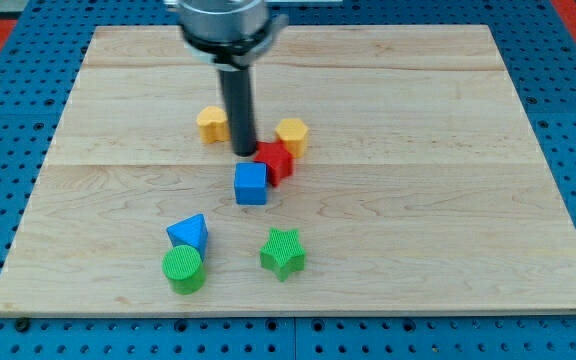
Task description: Place the red star diagonal to the yellow hexagon
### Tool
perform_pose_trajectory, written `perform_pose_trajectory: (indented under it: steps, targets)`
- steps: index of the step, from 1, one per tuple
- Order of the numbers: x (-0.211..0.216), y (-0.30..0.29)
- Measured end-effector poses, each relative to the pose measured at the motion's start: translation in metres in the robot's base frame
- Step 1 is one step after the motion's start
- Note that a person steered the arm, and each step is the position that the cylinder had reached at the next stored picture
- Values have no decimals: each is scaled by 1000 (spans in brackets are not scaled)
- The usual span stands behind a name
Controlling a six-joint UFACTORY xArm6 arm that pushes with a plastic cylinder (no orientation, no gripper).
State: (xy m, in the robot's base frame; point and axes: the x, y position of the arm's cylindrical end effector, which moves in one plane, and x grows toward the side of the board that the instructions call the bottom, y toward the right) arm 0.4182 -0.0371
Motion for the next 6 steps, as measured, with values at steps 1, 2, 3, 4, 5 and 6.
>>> perform_pose_trajectory:
  steps: [1, 2, 3, 4, 5, 6]
  targets:
    - [-6, -20]
    - [17, 13]
    - [49, 52]
    - [90, 128]
    - [132, 194]
    - [130, 200]
